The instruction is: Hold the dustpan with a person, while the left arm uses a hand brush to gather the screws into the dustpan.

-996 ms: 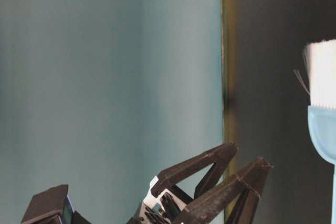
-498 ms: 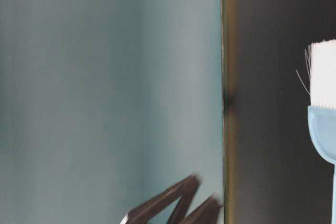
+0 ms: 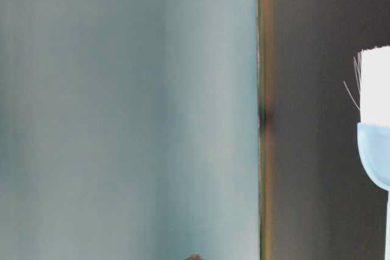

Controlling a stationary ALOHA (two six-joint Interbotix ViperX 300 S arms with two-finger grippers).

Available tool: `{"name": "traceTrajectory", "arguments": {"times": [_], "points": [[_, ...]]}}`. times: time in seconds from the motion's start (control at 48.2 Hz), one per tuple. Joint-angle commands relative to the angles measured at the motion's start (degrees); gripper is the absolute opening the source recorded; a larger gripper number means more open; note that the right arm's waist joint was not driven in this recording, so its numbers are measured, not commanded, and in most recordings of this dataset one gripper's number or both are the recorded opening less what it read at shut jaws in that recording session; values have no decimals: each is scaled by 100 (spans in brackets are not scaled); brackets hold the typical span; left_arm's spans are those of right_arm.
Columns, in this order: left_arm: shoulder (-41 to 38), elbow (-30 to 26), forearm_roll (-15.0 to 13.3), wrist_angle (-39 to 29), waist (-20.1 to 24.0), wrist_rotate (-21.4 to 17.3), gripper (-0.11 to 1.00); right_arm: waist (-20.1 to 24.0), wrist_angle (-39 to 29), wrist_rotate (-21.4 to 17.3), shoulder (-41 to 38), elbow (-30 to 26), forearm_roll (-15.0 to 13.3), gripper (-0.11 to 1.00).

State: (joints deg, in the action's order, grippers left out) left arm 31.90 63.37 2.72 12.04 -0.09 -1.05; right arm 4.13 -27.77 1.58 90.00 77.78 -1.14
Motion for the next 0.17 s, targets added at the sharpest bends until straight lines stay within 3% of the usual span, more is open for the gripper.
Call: {"name": "traceTrajectory", "arguments": {"times": [0.0, 0.145], "points": [[149, 9, 9, 88, 0, 9, 82, 0, 35, 26, -26, -62, -9, -1], [308, 88, 0, 88, 0, 18, 82, 0, 35, 26, -26, -70, -9, -1]]}}
